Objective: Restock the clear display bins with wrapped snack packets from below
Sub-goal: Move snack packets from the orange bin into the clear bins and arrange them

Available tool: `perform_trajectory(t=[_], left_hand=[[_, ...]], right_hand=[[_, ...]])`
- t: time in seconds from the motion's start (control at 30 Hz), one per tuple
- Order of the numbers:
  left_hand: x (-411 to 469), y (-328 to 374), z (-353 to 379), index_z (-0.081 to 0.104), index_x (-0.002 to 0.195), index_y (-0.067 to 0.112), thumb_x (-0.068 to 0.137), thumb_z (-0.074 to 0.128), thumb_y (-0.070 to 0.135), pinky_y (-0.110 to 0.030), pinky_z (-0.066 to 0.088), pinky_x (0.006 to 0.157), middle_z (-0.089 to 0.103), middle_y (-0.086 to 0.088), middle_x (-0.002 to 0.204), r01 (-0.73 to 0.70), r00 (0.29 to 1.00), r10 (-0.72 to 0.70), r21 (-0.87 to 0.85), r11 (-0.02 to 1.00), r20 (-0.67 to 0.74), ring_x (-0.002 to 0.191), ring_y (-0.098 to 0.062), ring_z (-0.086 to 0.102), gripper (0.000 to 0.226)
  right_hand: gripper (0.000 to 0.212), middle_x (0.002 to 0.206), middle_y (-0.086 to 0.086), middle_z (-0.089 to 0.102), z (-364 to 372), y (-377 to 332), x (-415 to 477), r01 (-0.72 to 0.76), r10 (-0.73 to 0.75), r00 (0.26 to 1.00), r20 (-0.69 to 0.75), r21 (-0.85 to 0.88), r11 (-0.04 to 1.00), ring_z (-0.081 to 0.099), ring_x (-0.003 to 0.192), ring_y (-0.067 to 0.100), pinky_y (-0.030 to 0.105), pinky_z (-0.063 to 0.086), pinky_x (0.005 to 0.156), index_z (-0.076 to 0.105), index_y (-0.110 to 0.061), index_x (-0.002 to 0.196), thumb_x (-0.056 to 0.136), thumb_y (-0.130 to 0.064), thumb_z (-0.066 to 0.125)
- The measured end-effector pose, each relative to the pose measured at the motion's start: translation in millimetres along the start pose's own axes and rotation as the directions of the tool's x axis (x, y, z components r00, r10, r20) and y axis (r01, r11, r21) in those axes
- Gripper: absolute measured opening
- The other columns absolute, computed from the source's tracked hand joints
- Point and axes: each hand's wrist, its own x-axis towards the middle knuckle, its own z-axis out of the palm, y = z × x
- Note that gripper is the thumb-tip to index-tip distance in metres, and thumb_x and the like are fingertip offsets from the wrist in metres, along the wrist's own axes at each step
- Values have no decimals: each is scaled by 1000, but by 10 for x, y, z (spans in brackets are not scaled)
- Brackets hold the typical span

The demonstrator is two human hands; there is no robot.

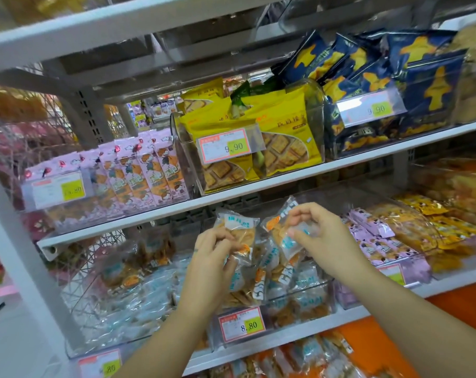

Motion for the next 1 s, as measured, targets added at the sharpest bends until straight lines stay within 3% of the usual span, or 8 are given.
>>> perform_trajectory(t=[0.17, 0.3, 0.4, 0.47, 0.6, 0.8, 0.9, 1.0], left_hand=[[91, 168, -106, 69, 94, 28, 80, 74, 18, -13, 39, 94, 54, 16, 109, 261, 964, -243, -230, 938, 107, 107, 1, 51, 18], [107, 412, -203, 71, 95, 33, 79, 57, 53, -16, 44, 73, 66, 16, 101, 459, 887, -402, -517, 722, 226, 90, 6, 58, 29], [121, 428, -118, 67, 93, 34, 88, 64, 29, -26, 51, 81, 68, 8, 99, 540, 829, -517, -550, 637, 215, 89, 0, 62, 8], [142, 424, -33, 63, 95, 36, 84, 70, 12, -26, 51, 85, 63, 1, 108, 592, 791, -558, -542, 596, 250, 99, -6, 60, 27], [171, 475, 63, 56, 103, 25, 81, 69, -3, -22, 51, 78, 57, 4, 115, 710, 614, -653, -673, 209, 445, 107, -13, 58, 37], [236, 293, 11, 50, 131, 13, 86, 60, -9, -32, 42, 94, 50, -10, 135, 666, 387, -813, -742, -81, 435, 113, -22, 55, 51], [280, 319, -63, 49, 131, 7, 88, 53, -13, -32, 47, 91, 52, -12, 133, 602, 399, -762, -772, -202, 511, 107, -21, 58, 47], [303, 368, -98, 55, 116, 10, 88, 49, -14, -33, 51, 75, 57, -9, 124, 577, 454, -659, -762, -295, 599, 99, -21, 63, 36]], right_hand=[[52, 114, -7, 44, -13, -49, 25, -106, 111, 991, -75, 59, 993, 45, 104, 8, 3, 40, 71, 43, -34, 114, 77, -20, 77], [55, 120, 3, 58, 76, 39, 16, -358, 370, 927, 58, 432, 828, 60, 106, 22, 42, 53, 90, 47, -29, 111, 70, -16, 82], [38, 110, 7, 66, 94, 29, -14, -400, 393, 912, 122, 487, 776, 66, 98, 23, 40, 54, 88, 56, -18, 103, 73, -10, 78], [33, 106, 7, 68, 110, -6, -45, -394, 372, 916, 150, 507, 767, 67, 96, 22, 39, 55, 88, 58, -16, 101, 75, -8, 76], [33, 106, 8, 65, 164, -21, -67, -420, 400, 903, 157, 517, 745, 67, 94, 21, 35, 56, 82, 59, -14, 104, 76, -3, 74], [41, 103, 9, 68, -16, -16, 59, -415, 433, 893, 123, 596, 688, 68, 91, 28, 42, 54, 75, 54, -11, 119, 82, 1, 66], [40, 101, 8, 72, -30, -47, 10, -424, 311, 905, 290, 556, 715, 70, 92, 26, 44, 55, 79, 55, -13, 119, 83, 0, 66], [43, 110, 4, 68, 52, -40, -40, -344, 251, 923, 293, 333, 878, 67, 99, 21, 40, 55, 86, 58, -18, 114, 76, -8, 76]])
